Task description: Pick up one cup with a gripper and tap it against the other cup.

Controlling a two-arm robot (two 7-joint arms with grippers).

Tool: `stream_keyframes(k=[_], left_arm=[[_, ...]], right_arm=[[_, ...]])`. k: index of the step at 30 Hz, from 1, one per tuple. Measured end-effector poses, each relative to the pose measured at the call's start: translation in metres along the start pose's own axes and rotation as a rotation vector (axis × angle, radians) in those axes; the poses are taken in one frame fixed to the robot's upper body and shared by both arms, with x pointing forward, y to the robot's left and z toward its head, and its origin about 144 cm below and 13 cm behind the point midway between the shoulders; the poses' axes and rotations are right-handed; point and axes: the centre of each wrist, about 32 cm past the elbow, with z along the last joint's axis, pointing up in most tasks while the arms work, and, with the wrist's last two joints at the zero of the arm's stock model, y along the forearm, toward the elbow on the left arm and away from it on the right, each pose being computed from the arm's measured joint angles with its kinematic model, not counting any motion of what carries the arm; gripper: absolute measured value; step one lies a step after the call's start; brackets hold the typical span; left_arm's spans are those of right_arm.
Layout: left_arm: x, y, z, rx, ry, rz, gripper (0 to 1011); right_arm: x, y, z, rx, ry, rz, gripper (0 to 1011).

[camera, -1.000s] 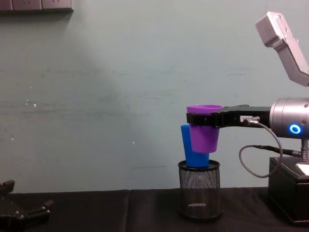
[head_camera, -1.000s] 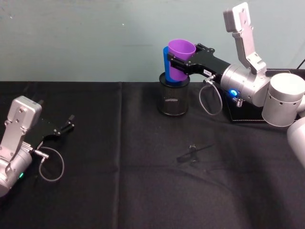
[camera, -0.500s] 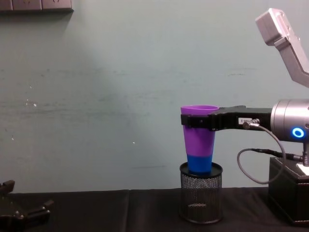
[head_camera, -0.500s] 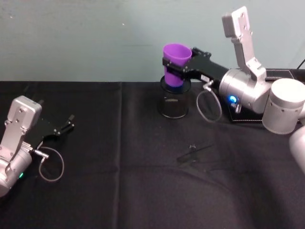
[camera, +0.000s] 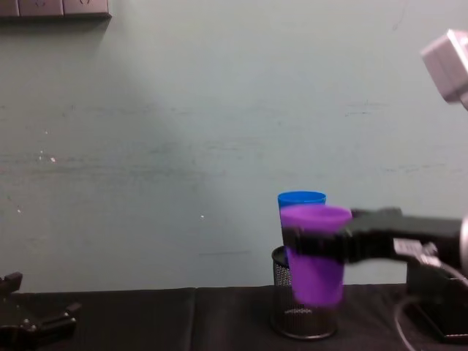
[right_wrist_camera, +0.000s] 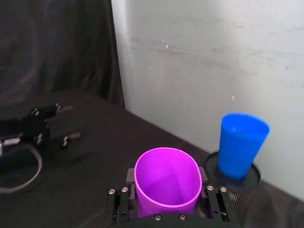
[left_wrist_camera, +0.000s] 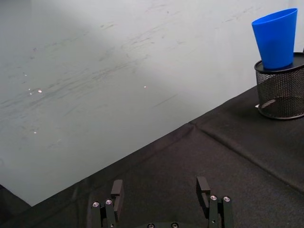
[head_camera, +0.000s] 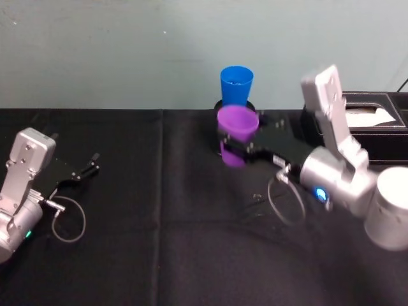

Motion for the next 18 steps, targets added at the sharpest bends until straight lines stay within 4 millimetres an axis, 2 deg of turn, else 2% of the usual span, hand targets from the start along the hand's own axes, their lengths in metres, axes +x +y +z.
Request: stream_keyframes(k=[6,10,18], left_arm=[[0.0,0.0,0.0,0.0,0.0,0.0,1000],[0.0,0.0,0.0,0.0,0.0,0.0,1000],[0.0,0.0,0.0,0.0,0.0,0.0,1000]], right_arm=[[-0.031,-0.028,-0.028,-0.015,-0.016,-0.013,731],[-0.042,-0.037,-0.046,-0.023,-0.026,-0.032,731],[-0.047,-0.038,-0.078,-0.009,-0.057,-0.066,731]])
